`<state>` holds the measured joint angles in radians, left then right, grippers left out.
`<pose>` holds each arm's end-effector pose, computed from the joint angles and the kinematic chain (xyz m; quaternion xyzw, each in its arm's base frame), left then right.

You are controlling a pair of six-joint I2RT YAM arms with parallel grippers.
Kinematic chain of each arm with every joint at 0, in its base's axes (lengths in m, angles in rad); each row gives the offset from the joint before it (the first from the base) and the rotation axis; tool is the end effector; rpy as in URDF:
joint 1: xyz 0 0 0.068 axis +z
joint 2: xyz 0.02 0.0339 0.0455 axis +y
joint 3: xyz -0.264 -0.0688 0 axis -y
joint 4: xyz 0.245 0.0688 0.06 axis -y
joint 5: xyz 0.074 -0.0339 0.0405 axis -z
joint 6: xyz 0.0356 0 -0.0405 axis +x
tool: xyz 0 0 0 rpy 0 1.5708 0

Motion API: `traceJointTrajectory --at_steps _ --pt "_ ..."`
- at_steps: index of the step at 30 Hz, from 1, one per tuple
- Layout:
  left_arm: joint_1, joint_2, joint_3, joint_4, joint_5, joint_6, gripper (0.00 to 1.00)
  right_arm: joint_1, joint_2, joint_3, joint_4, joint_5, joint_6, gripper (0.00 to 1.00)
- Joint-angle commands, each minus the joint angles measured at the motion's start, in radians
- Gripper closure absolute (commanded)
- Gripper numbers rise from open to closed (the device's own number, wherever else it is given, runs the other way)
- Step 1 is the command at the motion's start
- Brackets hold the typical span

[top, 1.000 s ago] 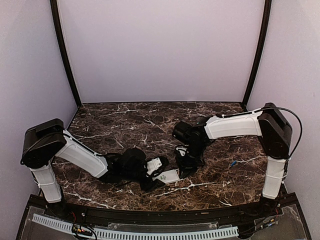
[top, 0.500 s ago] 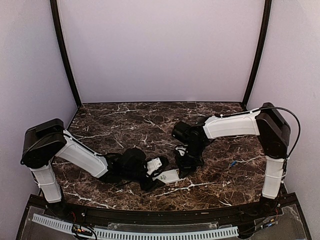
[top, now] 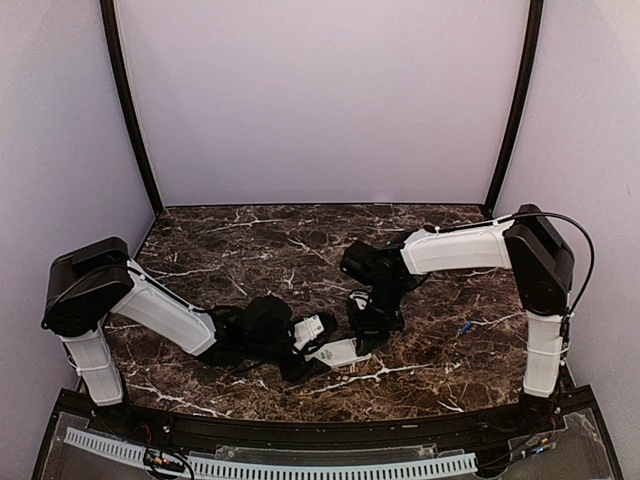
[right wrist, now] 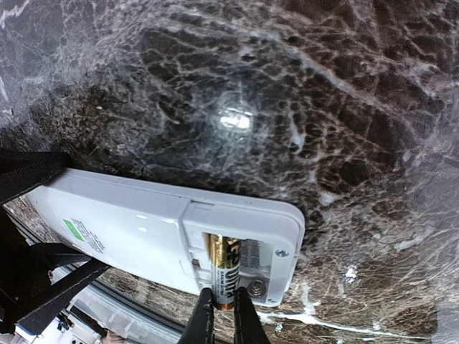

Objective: Load the batteries into the remote control
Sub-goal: Press the battery in the battery compartment.

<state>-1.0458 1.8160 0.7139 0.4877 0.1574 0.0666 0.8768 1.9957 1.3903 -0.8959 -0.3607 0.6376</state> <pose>0.1643 -0.2948 0.1152 0.4980 0.7326 -0.2773 0.3720 0.2282 0.2939 0.1569 0.1235 -0.9754 -0.1538 0.0983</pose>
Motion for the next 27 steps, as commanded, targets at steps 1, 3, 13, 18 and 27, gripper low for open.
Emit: traceJointTrajectory --at_steps 1,3,13,18,27 --pt "0.006 0.048 -0.018 -0.112 0.004 -0.023 0.37 -0.003 0.072 -0.036 0.211 0.12 0.014 1.0" --pt "0.007 0.048 -0.019 -0.11 0.004 -0.024 0.37 -0.001 0.075 -0.069 0.251 0.113 0.02 1.0" --pt "0.007 0.049 -0.015 -0.114 0.005 -0.021 0.37 0.004 0.089 -0.14 0.265 0.117 0.01 0.95" --pt "0.007 0.051 -0.012 -0.117 0.007 -0.017 0.37 0.005 0.028 -0.113 0.201 0.131 -0.012 0.94" --pt "0.009 0.05 -0.011 -0.121 0.008 -0.016 0.36 -0.049 -0.17 -0.019 -0.013 0.281 -0.077 0.84"
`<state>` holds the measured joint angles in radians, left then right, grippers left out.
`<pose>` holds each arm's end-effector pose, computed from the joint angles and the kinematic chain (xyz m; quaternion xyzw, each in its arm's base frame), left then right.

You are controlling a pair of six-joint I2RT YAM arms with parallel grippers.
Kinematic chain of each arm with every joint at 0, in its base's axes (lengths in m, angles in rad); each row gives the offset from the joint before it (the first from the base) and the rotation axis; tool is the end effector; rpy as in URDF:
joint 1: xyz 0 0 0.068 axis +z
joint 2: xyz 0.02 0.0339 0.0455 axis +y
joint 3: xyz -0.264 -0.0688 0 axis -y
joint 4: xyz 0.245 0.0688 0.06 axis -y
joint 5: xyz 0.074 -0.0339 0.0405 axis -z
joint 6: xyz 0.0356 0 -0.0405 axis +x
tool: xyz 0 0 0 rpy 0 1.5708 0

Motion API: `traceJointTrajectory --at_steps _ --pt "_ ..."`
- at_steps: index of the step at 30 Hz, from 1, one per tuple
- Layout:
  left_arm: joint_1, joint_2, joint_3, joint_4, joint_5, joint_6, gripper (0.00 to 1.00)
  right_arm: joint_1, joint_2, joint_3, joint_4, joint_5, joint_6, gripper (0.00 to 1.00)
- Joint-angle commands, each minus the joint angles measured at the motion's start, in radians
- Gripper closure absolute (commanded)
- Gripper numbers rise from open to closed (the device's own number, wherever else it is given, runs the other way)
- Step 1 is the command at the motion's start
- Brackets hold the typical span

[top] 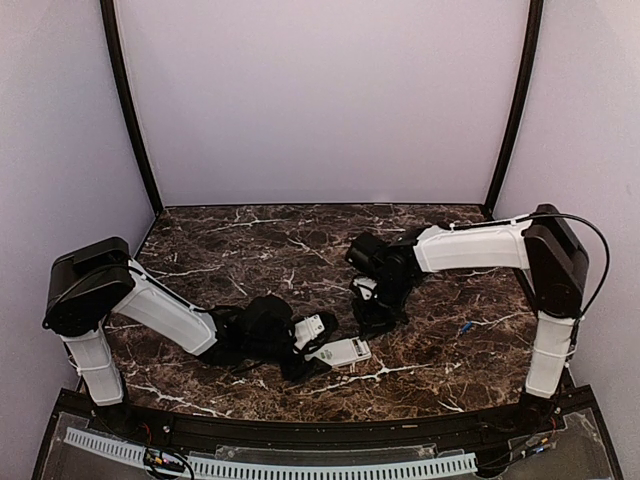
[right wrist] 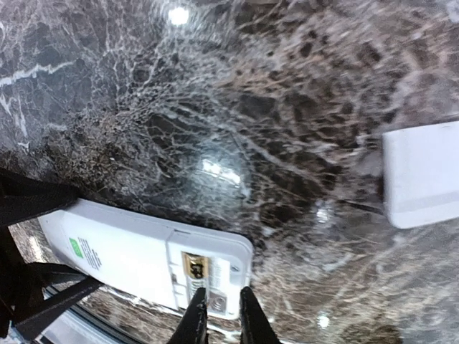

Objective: Load the batteries into the remote control
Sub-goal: Press the battery in the battery compartment, then move the right arm with the battery to the center of the board.

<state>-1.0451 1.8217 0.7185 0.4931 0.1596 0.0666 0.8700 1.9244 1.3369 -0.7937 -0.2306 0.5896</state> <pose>0.1652 -0.2961 0.1150 0.4978 0.7315 -0.2789 0.3734 0.2318 0.2873 0.1686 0.1490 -0.9777 -0.1480 0.0063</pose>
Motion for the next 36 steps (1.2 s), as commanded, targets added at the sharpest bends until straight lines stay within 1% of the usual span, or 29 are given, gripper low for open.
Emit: traceJointTrajectory --at_steps 1,4,7,10,12,15,19,21,26,30,31,34,36 --pt "0.008 0.044 -0.016 -0.126 0.006 -0.017 0.35 -0.069 -0.118 0.02 -0.139 0.185 -0.026 0.82" --pt "0.007 0.042 -0.017 -0.125 0.006 -0.017 0.33 -0.177 -0.196 -0.077 -0.149 0.226 -0.009 0.79" --pt "0.008 0.039 -0.018 -0.126 0.003 -0.016 0.32 -0.296 -0.301 -0.224 -0.076 0.286 0.014 0.75" --pt "0.007 0.036 -0.021 -0.123 -0.001 -0.017 0.3 -0.407 -0.377 -0.334 -0.001 0.309 0.041 0.74" --pt "0.007 0.033 -0.023 -0.121 -0.005 -0.018 0.28 -0.484 -0.413 -0.395 0.057 0.307 0.051 0.73" --pt "0.007 0.03 -0.025 -0.118 -0.007 -0.018 0.25 -0.573 -0.439 -0.442 0.093 0.312 0.057 0.71" --pt "0.007 0.03 -0.027 -0.115 -0.008 -0.021 0.22 -0.617 -0.442 -0.461 0.111 0.355 0.054 0.68" --pt "0.007 0.03 -0.028 -0.113 -0.007 -0.02 0.21 -0.643 -0.402 -0.475 0.118 0.339 0.045 0.67" --pt "0.007 0.03 -0.028 -0.113 -0.007 -0.023 0.21 -0.643 -0.397 -0.517 0.132 0.259 0.054 0.67" --pt "0.006 0.032 -0.028 -0.109 -0.006 -0.023 0.21 -0.643 -0.428 -0.564 0.132 0.236 0.06 0.67" --pt "0.006 0.031 -0.027 -0.108 -0.004 -0.023 0.21 -0.643 -0.43 -0.572 0.14 0.2 0.059 0.67" --pt "0.007 0.035 -0.024 -0.108 -0.003 -0.021 0.2 -0.644 -0.401 -0.588 0.17 0.137 0.055 0.69" --pt "0.007 0.035 -0.024 -0.11 -0.004 -0.023 0.21 -0.643 -0.382 -0.595 0.176 0.113 0.049 0.71"
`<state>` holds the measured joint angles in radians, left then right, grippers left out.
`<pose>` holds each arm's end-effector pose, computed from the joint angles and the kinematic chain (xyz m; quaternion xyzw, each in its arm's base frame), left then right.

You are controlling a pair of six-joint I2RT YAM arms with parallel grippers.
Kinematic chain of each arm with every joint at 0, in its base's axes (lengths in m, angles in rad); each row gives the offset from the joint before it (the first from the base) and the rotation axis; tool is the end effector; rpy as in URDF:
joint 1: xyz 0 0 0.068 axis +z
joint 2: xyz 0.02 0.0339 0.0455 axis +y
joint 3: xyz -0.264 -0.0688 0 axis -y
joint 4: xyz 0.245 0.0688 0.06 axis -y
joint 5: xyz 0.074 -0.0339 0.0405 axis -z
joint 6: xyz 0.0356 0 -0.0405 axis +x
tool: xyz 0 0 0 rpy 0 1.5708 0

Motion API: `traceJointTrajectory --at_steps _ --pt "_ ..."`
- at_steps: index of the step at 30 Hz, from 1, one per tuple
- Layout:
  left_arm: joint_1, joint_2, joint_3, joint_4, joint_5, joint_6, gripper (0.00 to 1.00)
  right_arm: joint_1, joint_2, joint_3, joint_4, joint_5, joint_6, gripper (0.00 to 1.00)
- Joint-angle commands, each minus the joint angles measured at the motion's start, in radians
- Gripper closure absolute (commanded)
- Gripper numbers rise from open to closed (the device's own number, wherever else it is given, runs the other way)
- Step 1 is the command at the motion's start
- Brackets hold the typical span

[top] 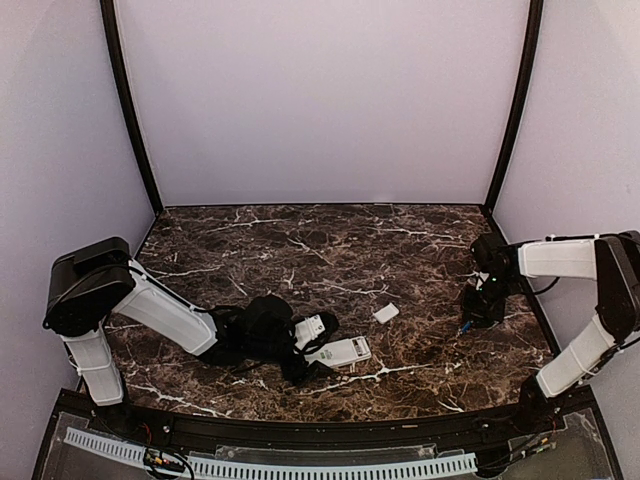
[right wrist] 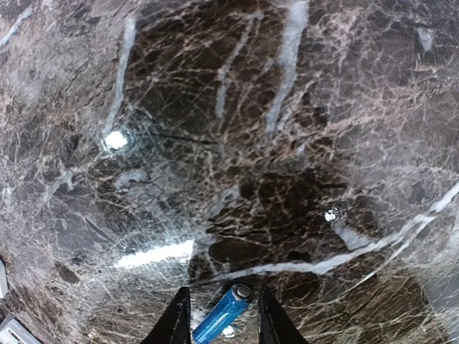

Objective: Load the batteries into the remote control
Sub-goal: Move the right arm with the battery to the center of the board.

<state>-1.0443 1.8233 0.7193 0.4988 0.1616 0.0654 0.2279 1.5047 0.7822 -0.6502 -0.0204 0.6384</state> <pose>0.1657 -0.2964 0.1153 0.4969 0.7306 -0.2806 0.3748 0.2410 0.0566 0.1525 0.2018 0.9744 0.0507 0.0855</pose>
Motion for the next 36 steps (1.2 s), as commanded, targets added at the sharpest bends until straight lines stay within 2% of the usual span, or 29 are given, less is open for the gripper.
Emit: traceJointTrajectory --at_steps 1,7,16,23,30,36 --pt "0.006 0.033 -0.025 -0.117 -0.006 -0.023 0.21 -0.002 0.04 -0.046 0.037 -0.107 -0.003 0.76" --pt "0.006 0.034 -0.021 -0.122 -0.004 -0.015 0.2 0.005 0.017 -0.067 0.053 -0.167 -0.025 1.0" --pt "0.006 0.031 -0.021 -0.122 -0.004 -0.015 0.2 0.05 0.0 -0.019 0.026 -0.259 -0.088 1.0" --pt "0.006 0.031 -0.021 -0.118 -0.003 -0.013 0.2 0.202 0.008 0.026 0.101 -0.325 -0.118 1.0" --pt "0.006 0.03 -0.023 -0.12 -0.005 -0.014 0.2 0.34 0.043 0.098 0.197 -0.336 -0.16 1.0" --pt "0.006 0.029 -0.025 -0.117 -0.006 -0.016 0.2 0.377 0.14 0.171 0.132 -0.281 -0.206 1.0"
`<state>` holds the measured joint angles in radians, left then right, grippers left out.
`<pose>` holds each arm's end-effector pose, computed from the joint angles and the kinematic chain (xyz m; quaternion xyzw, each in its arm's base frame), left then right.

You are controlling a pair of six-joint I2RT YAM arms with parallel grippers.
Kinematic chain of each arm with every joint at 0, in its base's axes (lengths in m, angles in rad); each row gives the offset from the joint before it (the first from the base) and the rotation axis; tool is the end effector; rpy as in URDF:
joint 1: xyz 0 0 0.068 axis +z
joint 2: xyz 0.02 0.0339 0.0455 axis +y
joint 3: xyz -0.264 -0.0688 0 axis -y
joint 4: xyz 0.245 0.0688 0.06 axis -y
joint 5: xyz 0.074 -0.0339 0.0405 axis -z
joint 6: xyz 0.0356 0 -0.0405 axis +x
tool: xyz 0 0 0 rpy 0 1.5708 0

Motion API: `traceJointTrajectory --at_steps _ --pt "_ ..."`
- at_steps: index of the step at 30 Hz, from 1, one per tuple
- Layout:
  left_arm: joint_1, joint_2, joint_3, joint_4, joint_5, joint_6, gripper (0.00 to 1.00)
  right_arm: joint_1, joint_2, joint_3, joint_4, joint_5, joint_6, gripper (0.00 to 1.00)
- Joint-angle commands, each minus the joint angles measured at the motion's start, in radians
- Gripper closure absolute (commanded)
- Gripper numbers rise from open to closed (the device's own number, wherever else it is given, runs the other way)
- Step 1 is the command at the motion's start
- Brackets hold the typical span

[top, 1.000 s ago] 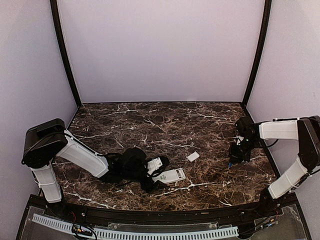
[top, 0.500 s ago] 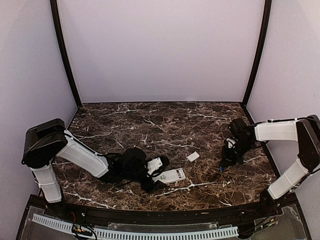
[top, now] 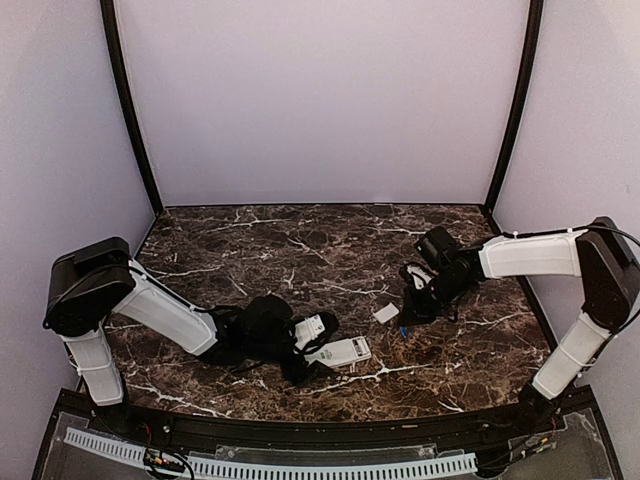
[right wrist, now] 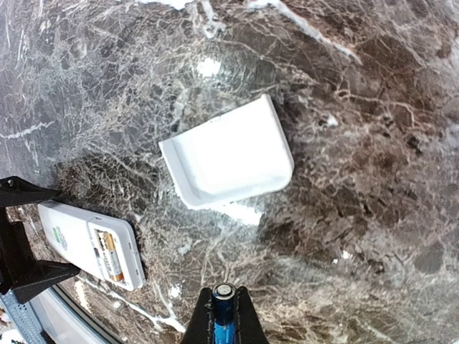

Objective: Load the batteries into the remote control
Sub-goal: Move the right arm with the battery to the center of the board.

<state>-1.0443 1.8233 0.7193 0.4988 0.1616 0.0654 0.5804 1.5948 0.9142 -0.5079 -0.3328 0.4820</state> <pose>0.1657 -0.2964 0.1153 0.4969 0.7306 -0.2806 0.3748 0.2400 0.1713 0.1700 -0.0790 0.9655 0.2351 0.0792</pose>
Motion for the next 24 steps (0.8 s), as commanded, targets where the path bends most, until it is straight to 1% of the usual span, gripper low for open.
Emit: traceJointTrajectory --at_steps 1,4,7,9,12,15,16,18,20,22,23,24 --pt "0.006 0.029 -0.025 -0.115 -0.007 -0.018 0.2 0.038 0.052 0.045 -0.009 0.026 -0.058 1.0" --pt "0.006 0.028 -0.027 -0.113 -0.008 -0.018 0.2 0.061 0.065 0.078 -0.055 0.068 -0.068 1.0" --pt "0.005 0.031 -0.027 -0.112 -0.007 -0.016 0.21 0.061 0.144 0.147 -0.217 0.212 -0.004 1.0" --pt "0.006 0.029 -0.026 -0.112 -0.007 -0.016 0.21 0.061 0.184 0.175 -0.295 0.253 0.048 1.0" --pt "0.006 0.03 -0.026 -0.114 -0.008 -0.018 0.2 0.055 0.192 0.167 -0.325 0.276 0.113 1.0" --pt "0.006 0.031 -0.026 -0.114 -0.008 -0.018 0.2 0.049 0.18 0.151 -0.311 0.27 0.134 1.0" --pt "0.006 0.031 -0.025 -0.115 -0.007 -0.016 0.2 0.049 0.179 0.152 -0.308 0.261 0.135 0.98" --pt "0.006 0.031 -0.024 -0.117 -0.006 -0.016 0.2 0.049 0.183 0.163 -0.312 0.239 0.129 0.87" --pt "0.006 0.03 -0.024 -0.118 -0.007 -0.016 0.2 0.048 0.18 0.178 -0.323 0.224 0.116 0.8" --pt "0.006 0.03 -0.023 -0.12 -0.007 -0.016 0.2 0.047 0.163 0.204 -0.33 0.214 0.089 0.72" --pt "0.005 0.03 -0.023 -0.121 -0.008 -0.015 0.2 0.047 0.148 0.224 -0.337 0.213 0.061 0.67" --pt "0.006 0.029 -0.024 -0.121 -0.008 -0.014 0.2 0.047 0.134 0.244 -0.34 0.208 0.035 0.64"
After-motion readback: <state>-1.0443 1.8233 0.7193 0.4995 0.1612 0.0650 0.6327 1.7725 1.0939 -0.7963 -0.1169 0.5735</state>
